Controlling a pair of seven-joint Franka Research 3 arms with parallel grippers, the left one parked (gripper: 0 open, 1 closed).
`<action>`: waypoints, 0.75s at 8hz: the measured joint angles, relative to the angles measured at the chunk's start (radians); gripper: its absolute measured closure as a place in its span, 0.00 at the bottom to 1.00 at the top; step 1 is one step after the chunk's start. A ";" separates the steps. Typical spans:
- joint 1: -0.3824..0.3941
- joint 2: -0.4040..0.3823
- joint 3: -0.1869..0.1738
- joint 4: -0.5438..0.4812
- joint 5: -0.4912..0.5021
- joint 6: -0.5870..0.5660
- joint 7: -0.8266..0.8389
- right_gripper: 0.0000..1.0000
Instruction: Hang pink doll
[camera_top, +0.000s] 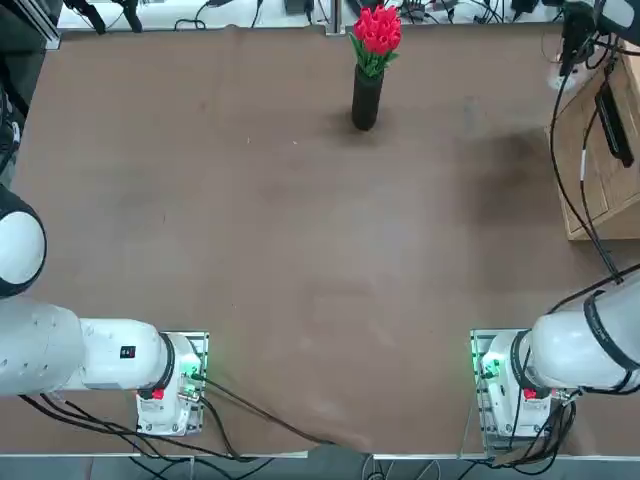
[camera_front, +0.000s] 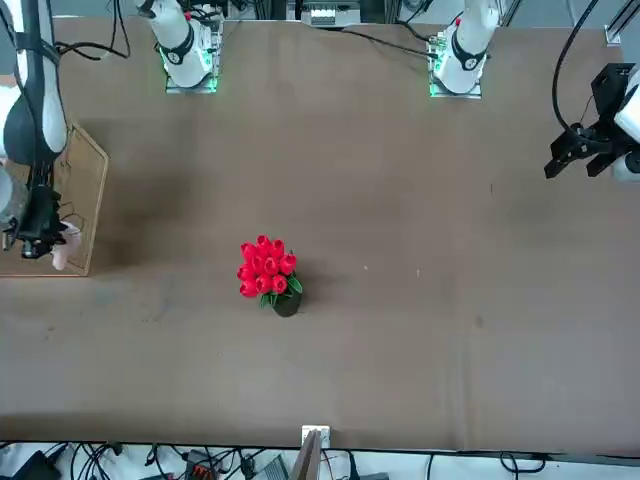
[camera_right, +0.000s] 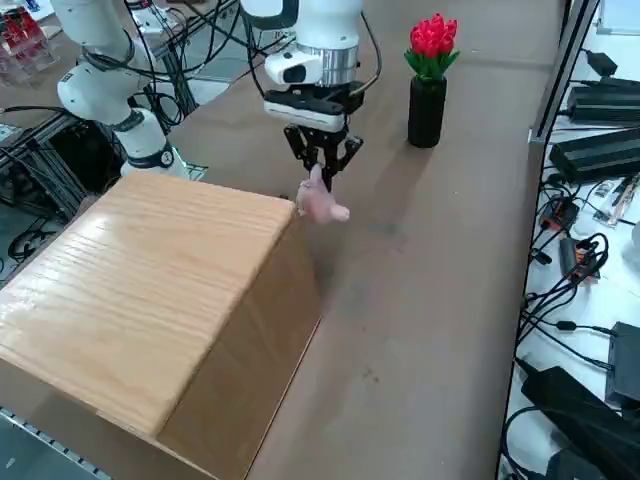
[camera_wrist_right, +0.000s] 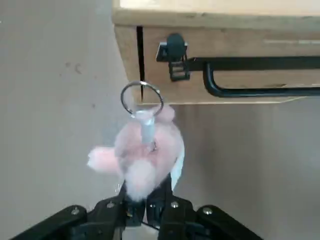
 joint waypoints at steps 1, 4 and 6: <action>-0.008 -0.009 0.000 -0.015 0.000 0.008 -0.001 0.94; -0.016 -0.046 0.000 -0.095 0.000 0.062 -0.004 0.94; -0.020 -0.059 0.000 -0.119 0.000 0.073 -0.004 0.94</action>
